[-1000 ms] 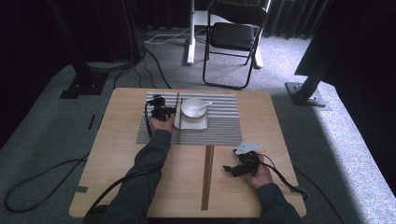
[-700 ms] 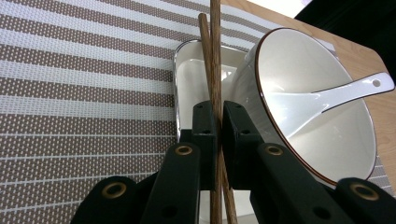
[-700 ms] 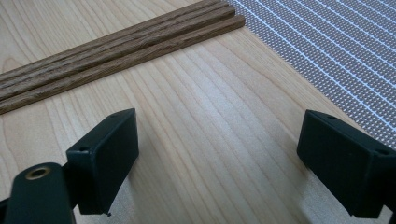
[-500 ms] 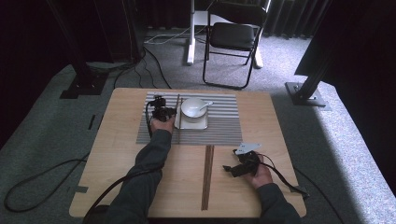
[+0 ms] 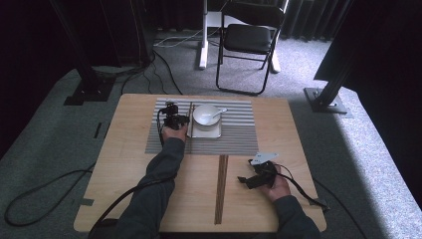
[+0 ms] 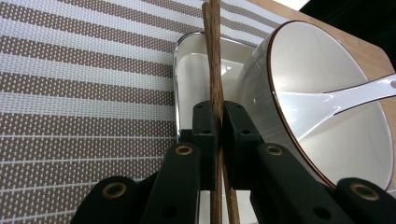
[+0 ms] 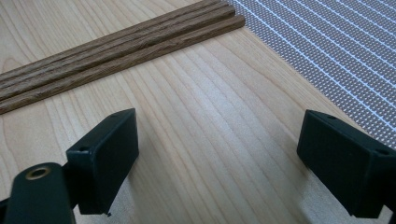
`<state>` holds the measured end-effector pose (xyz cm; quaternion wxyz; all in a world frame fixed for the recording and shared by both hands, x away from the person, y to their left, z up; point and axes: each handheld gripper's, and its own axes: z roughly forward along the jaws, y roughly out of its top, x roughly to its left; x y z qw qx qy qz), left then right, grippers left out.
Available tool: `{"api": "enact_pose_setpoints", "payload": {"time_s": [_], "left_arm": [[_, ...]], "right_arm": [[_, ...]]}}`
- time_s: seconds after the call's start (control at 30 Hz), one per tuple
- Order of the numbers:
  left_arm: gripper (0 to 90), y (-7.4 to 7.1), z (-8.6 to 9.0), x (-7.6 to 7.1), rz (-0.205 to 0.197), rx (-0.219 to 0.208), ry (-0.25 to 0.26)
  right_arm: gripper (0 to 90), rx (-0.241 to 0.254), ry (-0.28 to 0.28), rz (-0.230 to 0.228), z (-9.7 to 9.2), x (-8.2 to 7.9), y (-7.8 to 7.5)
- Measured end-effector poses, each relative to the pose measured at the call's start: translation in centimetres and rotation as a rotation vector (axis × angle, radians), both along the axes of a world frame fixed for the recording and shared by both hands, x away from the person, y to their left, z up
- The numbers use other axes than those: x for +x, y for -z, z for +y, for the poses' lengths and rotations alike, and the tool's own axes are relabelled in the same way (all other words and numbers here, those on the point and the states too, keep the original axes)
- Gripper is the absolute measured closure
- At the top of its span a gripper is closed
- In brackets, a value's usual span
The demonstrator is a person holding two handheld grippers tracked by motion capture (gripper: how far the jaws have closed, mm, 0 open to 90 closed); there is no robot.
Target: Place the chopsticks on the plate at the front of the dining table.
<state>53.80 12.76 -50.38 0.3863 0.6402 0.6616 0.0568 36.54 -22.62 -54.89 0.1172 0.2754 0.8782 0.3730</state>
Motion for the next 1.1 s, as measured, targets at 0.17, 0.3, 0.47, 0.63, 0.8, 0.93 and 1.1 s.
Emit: {"api": "enact_pose_setpoints", "payload": {"time_s": [0.17,0.3,0.47,0.63,0.8,0.93,1.1], "left_arm": [[84.5,0.23,0.0,0.12,0.01,-0.005,-0.002],[84.4,0.49,-0.07,0.29,0.021,-0.007,-0.004],[84.4,0.7,-0.24,0.41,0.026,-0.01,-0.006],[84.4,0.83,-0.26,0.49,0.032,-0.007,-0.005],[84.4,0.85,-0.26,0.65,0.036,-0.008,-0.008],[84.4,0.73,-0.31,0.7,0.034,-0.001,-0.005],[84.4,0.63,-0.33,0.81,0.037,-0.002,-0.002]], "right_arm": [[12.0,0.0,0.0,0.0,0.0,0.0,0.0],[12.0,0.0,0.0,0.0,0.0,0.0,0.0],[12.0,0.0,0.0,0.0,0.0,0.0,0.0],[12.0,0.0,0.0,0.0,0.0,0.0,0.0],[12.0,0.0,0.0,0.0,0.0,0.0,0.0],[12.0,0.0,0.0,0.0,0.0,0.0,0.0],[12.0,0.0,0.0,0.0,0.0,0.0,0.0]]}}
